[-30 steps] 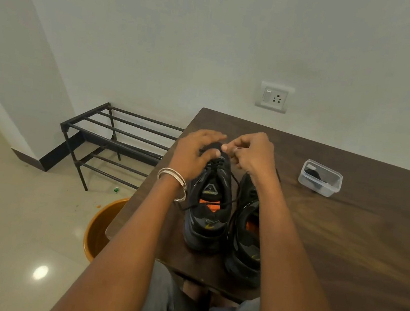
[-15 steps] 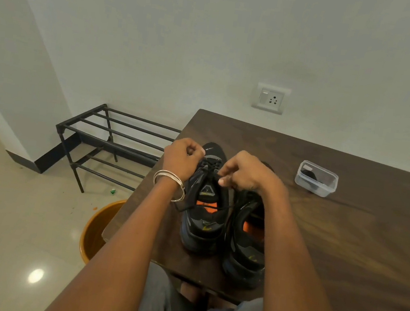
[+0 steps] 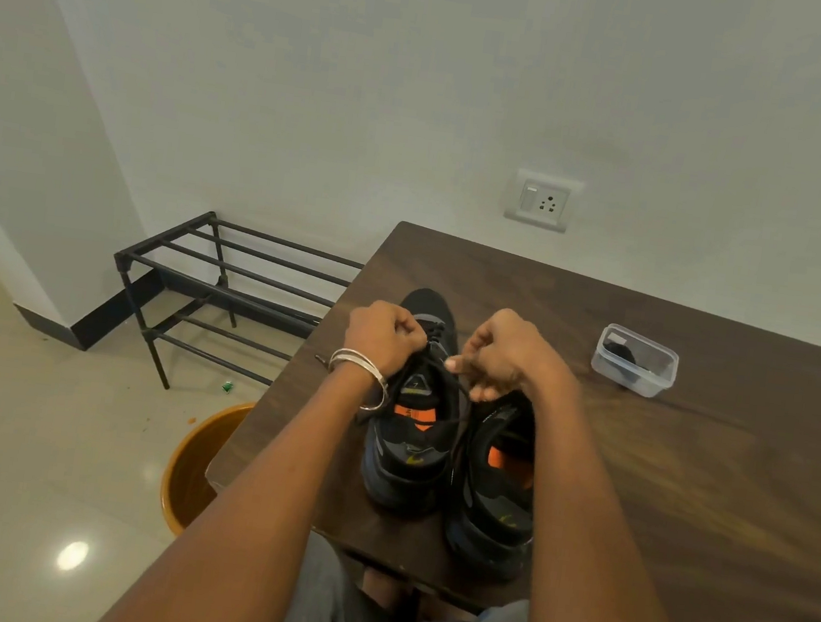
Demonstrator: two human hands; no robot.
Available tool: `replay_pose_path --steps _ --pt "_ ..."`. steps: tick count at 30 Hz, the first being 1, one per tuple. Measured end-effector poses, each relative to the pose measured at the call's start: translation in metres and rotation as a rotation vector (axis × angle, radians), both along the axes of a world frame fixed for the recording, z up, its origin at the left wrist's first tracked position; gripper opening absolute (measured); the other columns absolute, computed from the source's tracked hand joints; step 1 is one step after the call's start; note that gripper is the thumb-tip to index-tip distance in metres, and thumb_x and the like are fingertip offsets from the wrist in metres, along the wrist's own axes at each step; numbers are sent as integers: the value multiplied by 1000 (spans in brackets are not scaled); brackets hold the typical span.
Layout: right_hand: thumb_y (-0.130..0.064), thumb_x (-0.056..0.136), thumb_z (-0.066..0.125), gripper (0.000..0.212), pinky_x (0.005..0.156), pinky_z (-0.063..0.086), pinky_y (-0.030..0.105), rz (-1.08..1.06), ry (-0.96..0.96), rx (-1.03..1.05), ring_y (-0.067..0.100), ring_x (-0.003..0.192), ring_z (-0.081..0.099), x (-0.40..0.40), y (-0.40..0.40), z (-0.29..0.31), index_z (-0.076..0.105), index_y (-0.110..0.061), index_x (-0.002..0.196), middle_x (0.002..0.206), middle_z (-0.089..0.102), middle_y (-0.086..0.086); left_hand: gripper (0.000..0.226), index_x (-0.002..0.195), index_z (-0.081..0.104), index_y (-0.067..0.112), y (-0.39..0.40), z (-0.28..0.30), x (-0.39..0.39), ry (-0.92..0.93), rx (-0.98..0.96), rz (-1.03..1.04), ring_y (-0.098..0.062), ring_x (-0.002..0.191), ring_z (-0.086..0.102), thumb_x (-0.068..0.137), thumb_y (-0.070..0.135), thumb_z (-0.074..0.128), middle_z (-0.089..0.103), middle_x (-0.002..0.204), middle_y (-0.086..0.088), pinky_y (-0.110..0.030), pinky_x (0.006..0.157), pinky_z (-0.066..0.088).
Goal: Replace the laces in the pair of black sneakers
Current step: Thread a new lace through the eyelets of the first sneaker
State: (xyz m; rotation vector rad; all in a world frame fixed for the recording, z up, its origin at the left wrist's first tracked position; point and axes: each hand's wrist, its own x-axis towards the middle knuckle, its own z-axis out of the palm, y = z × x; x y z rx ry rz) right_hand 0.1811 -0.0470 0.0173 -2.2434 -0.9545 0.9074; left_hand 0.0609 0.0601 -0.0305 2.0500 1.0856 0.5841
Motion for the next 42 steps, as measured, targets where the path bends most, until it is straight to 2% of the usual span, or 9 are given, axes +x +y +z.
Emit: replay_pose_path --steps 4,11,15,20,27,31,37,40,42 --pt "-34 78 82 49 69 62 37 156 -170 -94 28 84 70 -17 13 -3 61 -9 115 105 66 12 13 74 69 19 -4 3 6 84 38 32 -12 72 58 86 18 66 63 75 0 -23 66 47" --pt "-13 85 69 22 82 59 47 51 -194 -29 37 88 70 -15 20 -19 65 -9 106 106 66 19 9 85 77 17 -6 1 8 111 33 51 -12 76 59 86 22 70 70 89 -2 -23 74 50" --pt "-5 89 65 12 68 63 42 -41 -44 6 33 69 74 -9 13 -20 68 -4 101 108 65 20 9 82 77 19 -10 -1 10 123 15 91 -14 73 59 84 24 70 69 85 -1 -24 70 49" --pt "-3 92 63 10 58 62 34 -64 26 33 30 69 75 -11 6 -17 68 -5 101 119 60 22 11 81 77 19 -20 -4 17 119 15 118 -19 80 64 84 25 69 68 79 -1 -27 69 49" --pt "-7 89 71 24 53 57 21 5 134 38 26 74 75 -5 6 -18 70 -4 113 107 69 16 13 90 78 18 -17 -11 14 -9 -249 191 -20 83 62 83 25 69 72 92 -6 -26 76 51" --pt "-3 88 71 19 69 62 31 -6 242 89 28 83 75 0 7 -25 72 0 107 99 73 15 32 98 75 9 -13 -7 14 -82 -502 252 -24 81 66 70 24 77 71 92 -9 -32 75 57" --pt "7 89 64 24 65 63 31 -19 347 115 18 86 74 -1 6 -26 67 7 114 101 72 19 42 101 68 1 -10 -1 13 -109 -666 222 -27 75 68 66 19 81 70 90 -15 -27 54 51" --pt "13 90 58 22 64 62 28 10 392 123 16 79 72 -2 3 -27 67 9 110 98 69 20 49 99 73 9 -4 -13 18 -73 -619 211 -25 77 70 55 29 82 72 89 -10 -35 68 59" --pt "18 91 50 26 68 62 29 12 437 132 16 78 69 -2 0 -26 66 6 109 95 67 18 27 88 76 16 -6 -14 17 -59 -577 204 -25 80 69 64 28 81 73 90 -9 -37 78 59"
